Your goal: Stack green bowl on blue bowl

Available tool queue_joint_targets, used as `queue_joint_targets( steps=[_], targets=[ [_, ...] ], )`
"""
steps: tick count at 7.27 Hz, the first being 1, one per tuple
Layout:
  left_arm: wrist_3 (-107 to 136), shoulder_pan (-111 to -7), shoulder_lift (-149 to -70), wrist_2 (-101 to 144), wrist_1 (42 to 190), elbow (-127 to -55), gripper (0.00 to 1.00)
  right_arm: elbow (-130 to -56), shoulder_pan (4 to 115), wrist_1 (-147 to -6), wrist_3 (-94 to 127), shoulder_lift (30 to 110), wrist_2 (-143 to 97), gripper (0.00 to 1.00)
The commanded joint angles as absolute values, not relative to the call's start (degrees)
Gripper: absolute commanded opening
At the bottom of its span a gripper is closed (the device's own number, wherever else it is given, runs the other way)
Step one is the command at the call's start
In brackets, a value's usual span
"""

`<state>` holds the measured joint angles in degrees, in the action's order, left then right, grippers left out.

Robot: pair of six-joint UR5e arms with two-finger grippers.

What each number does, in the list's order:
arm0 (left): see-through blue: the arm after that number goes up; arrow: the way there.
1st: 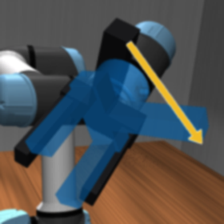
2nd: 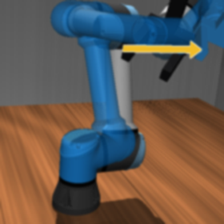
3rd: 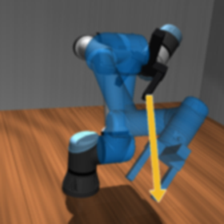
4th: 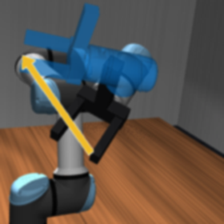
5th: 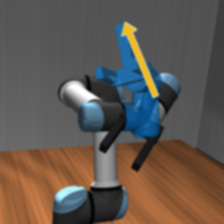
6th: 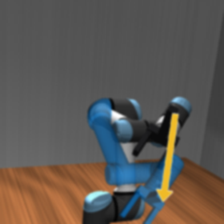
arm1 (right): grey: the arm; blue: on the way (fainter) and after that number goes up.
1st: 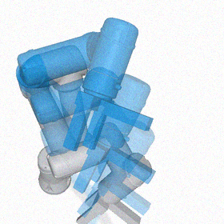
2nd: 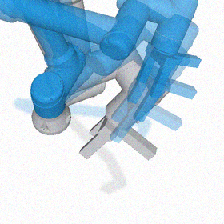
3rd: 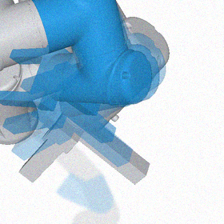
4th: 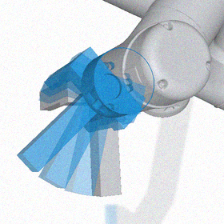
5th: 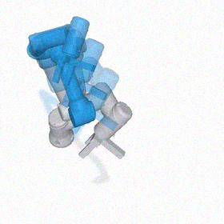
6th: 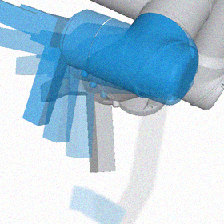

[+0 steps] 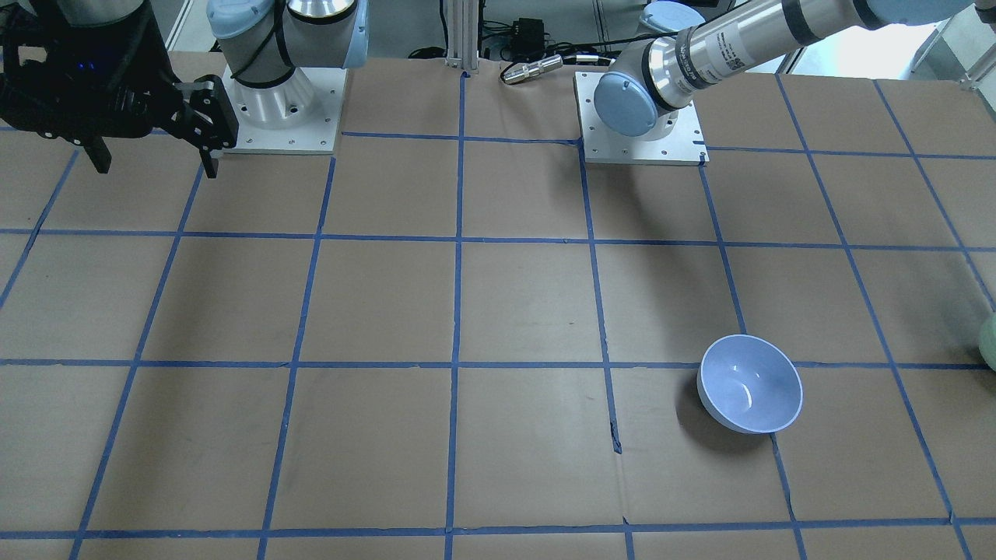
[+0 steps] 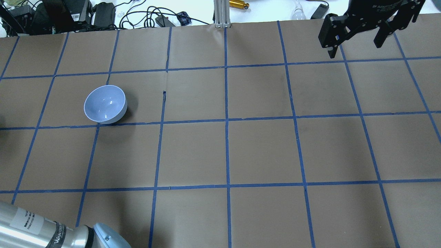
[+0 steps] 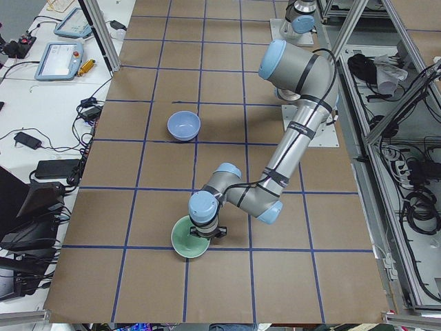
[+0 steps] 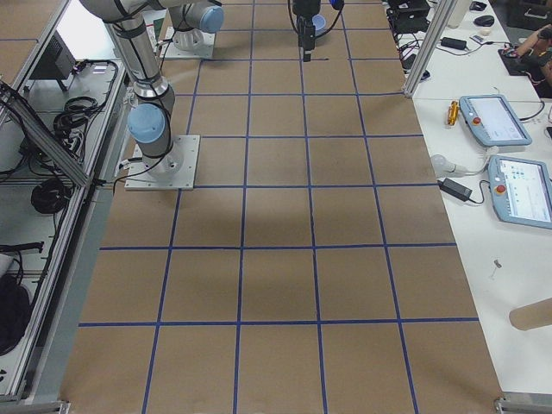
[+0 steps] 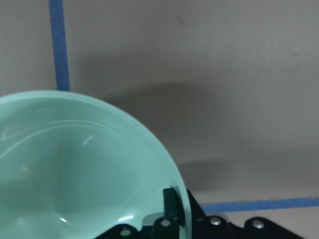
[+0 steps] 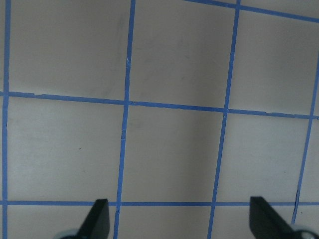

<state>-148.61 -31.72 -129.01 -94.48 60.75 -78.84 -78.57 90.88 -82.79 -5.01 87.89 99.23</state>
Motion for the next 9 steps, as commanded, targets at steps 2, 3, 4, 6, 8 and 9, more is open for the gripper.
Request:
queue_joint_targets(
  steps=[2,3,4,6,8,9],
  targets=[
    [-148.5,-31.7,-128.9,-94.5,60.7,-78.8,0.0,-78.6,90.9,-82.8,-5.0,87.9,99.2,1.0],
    [-148.4,-31.9,-128.1,-94.3,60.8,-78.8,0.0,-78.6,90.9,-82.8,-5.0,87.9,99.2,1.0],
    [-148.1,-32.6,-126.8,-93.4,61.3,-78.8,0.0,-78.6,90.9,-82.8,-5.0,87.9,99.2,1.0],
    [-148.7,-34.4,-122.7,-90.7,65.9,-79.0,0.0,-78.6,90.9,-82.8,-5.0,87.9,99.2,1.0],
    [-148.7,-39.3,-116.7,-90.4,71.7,-80.1,0.0,-78.6,90.9,-82.8,-5.0,87.9,99.2,1.0],
    [-148.7,-42.2,-114.1,-89.1,71.9,-81.5,0.0,-78.6,90.9,-82.8,-5.0,87.9,99.2,1.0]
  ],
)
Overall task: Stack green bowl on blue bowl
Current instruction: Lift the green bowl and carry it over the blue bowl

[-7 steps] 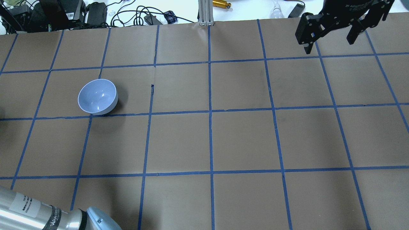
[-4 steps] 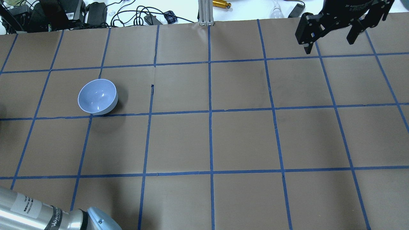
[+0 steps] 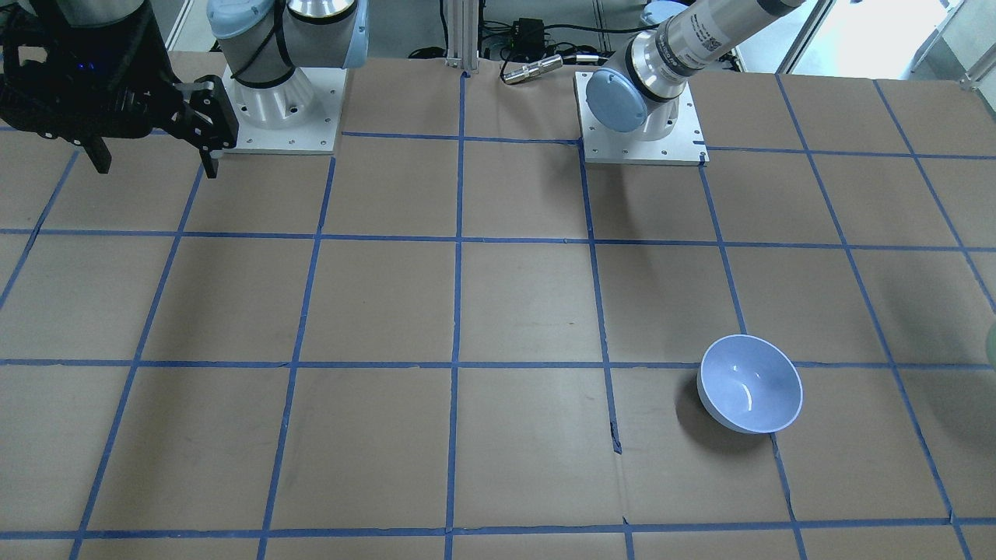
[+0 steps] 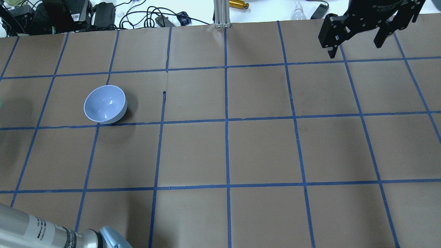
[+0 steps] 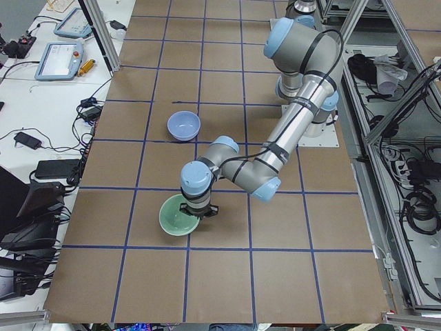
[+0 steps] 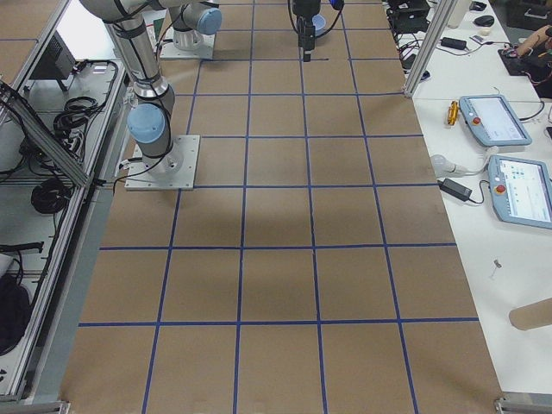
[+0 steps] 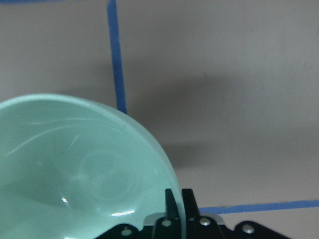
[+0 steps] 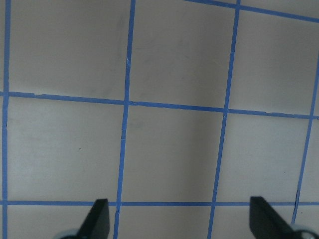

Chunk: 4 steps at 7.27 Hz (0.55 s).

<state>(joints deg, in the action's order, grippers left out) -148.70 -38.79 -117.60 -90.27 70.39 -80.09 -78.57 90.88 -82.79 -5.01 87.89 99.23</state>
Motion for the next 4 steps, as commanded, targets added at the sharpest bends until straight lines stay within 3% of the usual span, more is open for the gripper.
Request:
queue_joint_targets(
  steps=[1,4],
  targets=[
    [-148.6,-45.0,-111.0,-88.3,72.9,-83.3,0.0,-78.6,90.9,-82.8,-5.0,87.9,99.2,1.0],
    [-143.1,-53.5,-101.6,-87.9,73.0,-95.3,0.0,-78.6,90.9,-82.8,-5.0,87.9,99.2,1.0]
  ],
)
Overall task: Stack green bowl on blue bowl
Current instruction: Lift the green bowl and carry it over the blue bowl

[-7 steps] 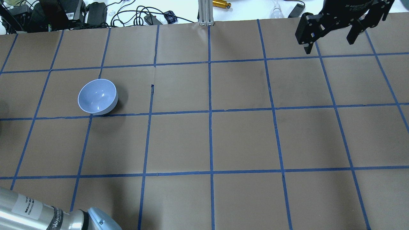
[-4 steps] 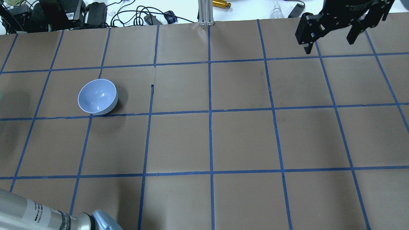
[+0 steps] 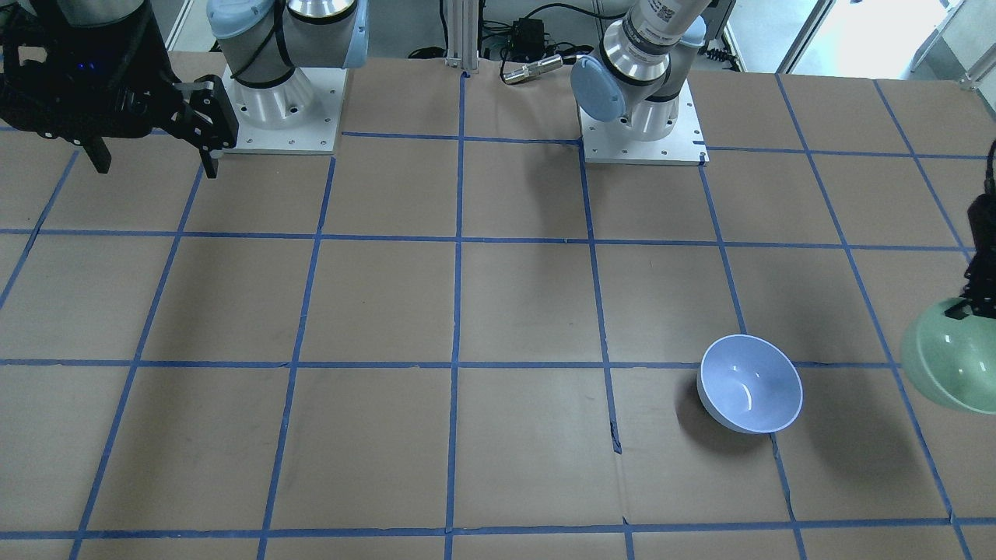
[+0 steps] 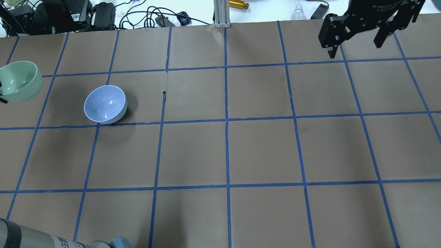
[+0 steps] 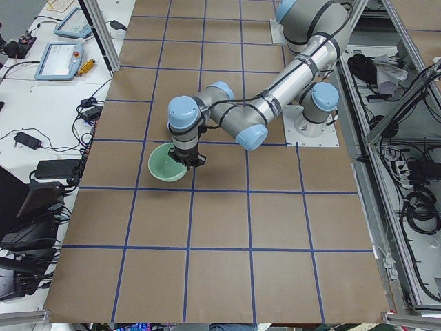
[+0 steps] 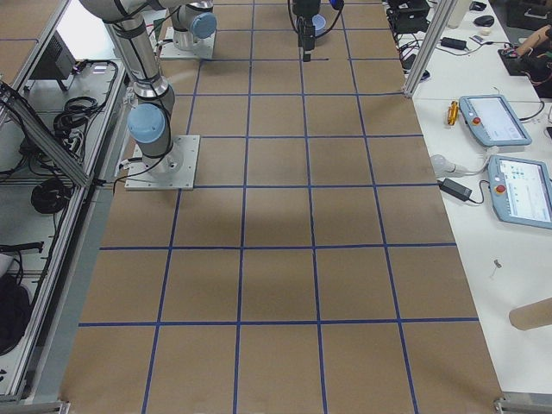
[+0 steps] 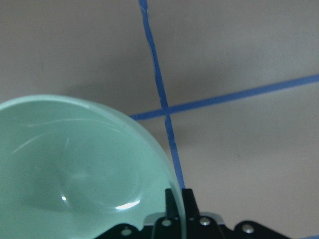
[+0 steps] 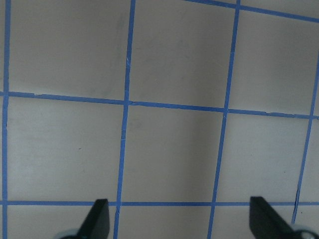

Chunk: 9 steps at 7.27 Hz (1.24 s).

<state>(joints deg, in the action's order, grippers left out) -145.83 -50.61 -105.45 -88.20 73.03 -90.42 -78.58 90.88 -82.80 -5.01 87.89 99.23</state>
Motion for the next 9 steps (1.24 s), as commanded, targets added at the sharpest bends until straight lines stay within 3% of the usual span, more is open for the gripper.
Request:
queue_joint_targets(
  steps=[1,3,6,9],
  targets=[
    [-139.3,-55.6,-98.7,-86.5,73.0,-99.0,0.0,-78.6,90.9,-82.8,-5.0,87.9,99.2,1.0],
    [-129.7,-61.1,-94.1,-86.8,71.5,-105.1,0.0,-78.6,90.9,-82.8,-5.0,87.9,99.2,1.0],
    [-123.2,-64.7,-92.0,-87.0,55.2,-116.3,0.0,-78.6,90.9,-82.8,-5.0,87.9,99.2,1.0],
    [-120.9,-66.4,-95.0,-86.5,49.6,-116.6,0.0,-78.6,90.9,-82.8,-5.0,87.9,99.2,1.0]
  ],
)
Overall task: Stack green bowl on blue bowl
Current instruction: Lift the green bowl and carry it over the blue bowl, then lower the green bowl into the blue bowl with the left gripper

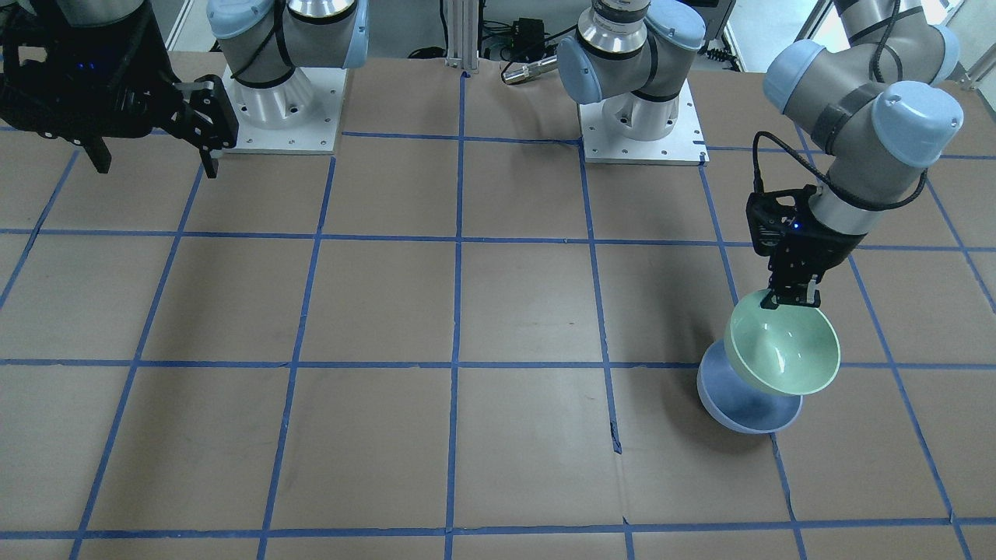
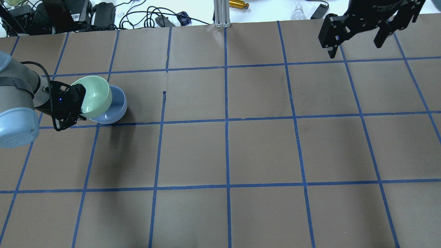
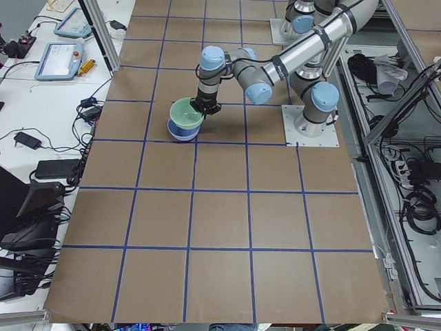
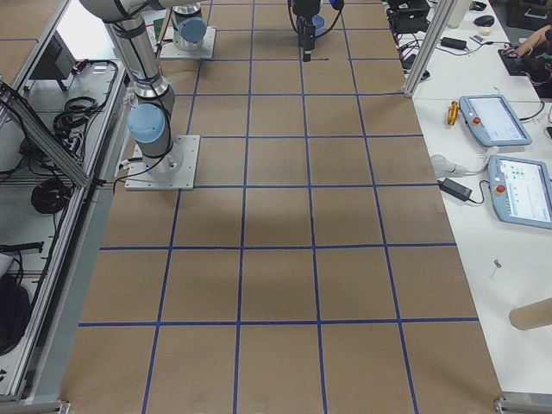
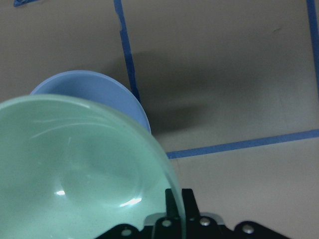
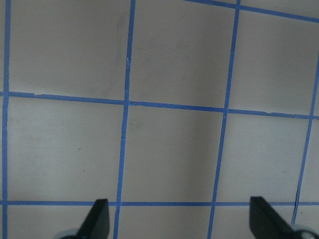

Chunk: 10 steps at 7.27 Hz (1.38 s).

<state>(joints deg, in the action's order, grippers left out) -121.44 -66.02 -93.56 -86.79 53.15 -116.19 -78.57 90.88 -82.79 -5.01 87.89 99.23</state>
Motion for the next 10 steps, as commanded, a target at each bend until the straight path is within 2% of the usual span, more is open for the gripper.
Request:
queue_joint_targets(
  steps=[1,4,5,6,7,10],
  targets=[
    [-121.0,-66.6,-95.4,-86.6,49.2,-116.5,0.0,-78.6,90.9,-82.8,-5.0,87.9,99.2,1.0],
    [-120.9,-66.6,-97.1,-86.5,49.1,-116.2,0.0,-78.6,90.9,-82.8,-5.0,87.9,99.2,1.0],
    [-120.7,-66.6,-97.5,-86.5,49.0,-116.2,0.08,-78.6,90.9,-82.8,-5.0,87.9,99.2,1.0],
    [-119.8,-66.6,-97.6,-86.5,49.1,-116.2,0.86,-78.6,90.9,-82.8,-5.0,87.9,99.2,1.0],
    [-117.1,-66.6,-97.7,-86.7,49.1,-116.2,1.0,-78.6,90.9,-82.8,-5.0,87.9,99.2,1.0],
    [-113.3,-66.9,-97.5,-86.7,49.6,-114.4,1.0,-78.6,90.9,-82.8,-5.0,87.9,99.2,1.0]
  ],
)
